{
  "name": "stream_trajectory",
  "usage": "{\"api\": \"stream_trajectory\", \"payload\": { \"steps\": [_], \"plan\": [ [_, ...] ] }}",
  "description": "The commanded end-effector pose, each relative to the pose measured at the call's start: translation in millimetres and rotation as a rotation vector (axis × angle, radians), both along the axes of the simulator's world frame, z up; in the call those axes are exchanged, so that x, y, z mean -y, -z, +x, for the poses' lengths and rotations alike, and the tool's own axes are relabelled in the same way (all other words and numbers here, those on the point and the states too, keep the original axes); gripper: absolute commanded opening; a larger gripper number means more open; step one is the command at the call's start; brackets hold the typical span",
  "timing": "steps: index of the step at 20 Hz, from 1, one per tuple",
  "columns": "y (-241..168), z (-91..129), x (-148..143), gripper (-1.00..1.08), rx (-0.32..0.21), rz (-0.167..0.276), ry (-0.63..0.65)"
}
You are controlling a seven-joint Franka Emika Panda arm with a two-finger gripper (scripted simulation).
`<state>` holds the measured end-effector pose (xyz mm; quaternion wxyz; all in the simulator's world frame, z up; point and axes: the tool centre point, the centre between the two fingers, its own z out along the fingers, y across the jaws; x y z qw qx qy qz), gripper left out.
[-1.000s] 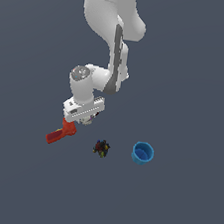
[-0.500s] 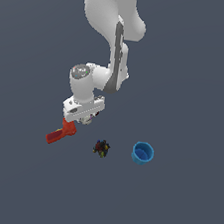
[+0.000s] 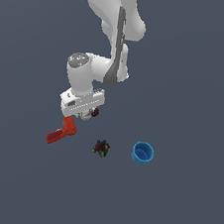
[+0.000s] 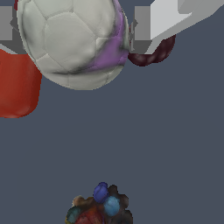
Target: Pick up a designated object from a clutter of objects.
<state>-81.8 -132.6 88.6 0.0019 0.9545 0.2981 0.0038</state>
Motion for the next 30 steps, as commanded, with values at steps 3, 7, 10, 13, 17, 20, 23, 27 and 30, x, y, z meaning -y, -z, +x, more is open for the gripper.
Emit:
{"api": "stream_trajectory", "payload": {
  "steps": [3,7,10,13,17,20,23,27,30],
  "plan": [
    [-35,0,2,-1.00,0.001,0.000,0.001],
    [-72,-1,4,-1.00,-0.001,0.000,0.001],
    [-100,-2,5,-1.00,-0.001,0.000,0.001],
    [-128,-2,7,-1.00,-0.003,0.000,0.002],
    [-165,-2,9,-1.00,-0.004,0.000,0.002],
    [-193,-2,11,-1.00,-0.005,0.000,0.002],
    [-222,-1,12,-1.00,-0.005,0.000,0.002],
    [-254,0,14,-1.00,-0.007,0.001,0.003],
    [-273,1,16,-1.00,-0.007,0.001,0.003]
  ]
}}
